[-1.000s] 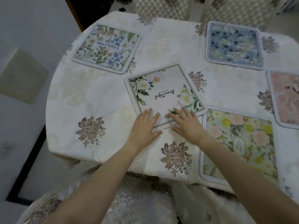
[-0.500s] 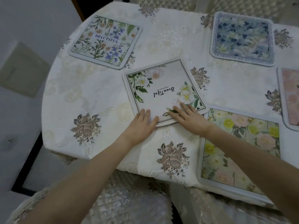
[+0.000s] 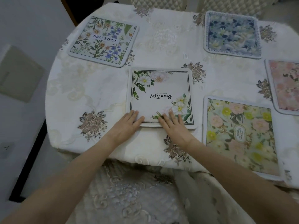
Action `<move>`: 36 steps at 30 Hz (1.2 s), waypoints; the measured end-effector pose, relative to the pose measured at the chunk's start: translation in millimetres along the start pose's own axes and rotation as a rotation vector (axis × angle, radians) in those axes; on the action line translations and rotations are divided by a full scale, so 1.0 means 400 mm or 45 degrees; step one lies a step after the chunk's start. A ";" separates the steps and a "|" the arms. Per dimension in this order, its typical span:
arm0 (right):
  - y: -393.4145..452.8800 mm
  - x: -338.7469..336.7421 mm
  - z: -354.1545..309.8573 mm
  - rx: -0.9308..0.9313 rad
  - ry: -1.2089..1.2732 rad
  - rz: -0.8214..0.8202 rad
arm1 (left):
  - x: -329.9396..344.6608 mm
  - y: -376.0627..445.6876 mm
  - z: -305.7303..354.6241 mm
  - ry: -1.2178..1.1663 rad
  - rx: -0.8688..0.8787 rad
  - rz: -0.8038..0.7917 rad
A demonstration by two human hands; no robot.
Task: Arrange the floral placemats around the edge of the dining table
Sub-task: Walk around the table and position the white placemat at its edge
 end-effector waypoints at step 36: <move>-0.043 0.061 -0.284 0.435 0.168 0.168 | 0.122 -0.216 -0.098 -0.112 0.001 0.191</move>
Point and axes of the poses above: each hand's wrist, its own y-axis towards the middle knuckle, its own x-axis out of the palm, z = x × y, the point moved 1 cm from there along y, towards the middle knuckle, and after that the axes turned 8 degrees about -x, right-handed, at the moved point
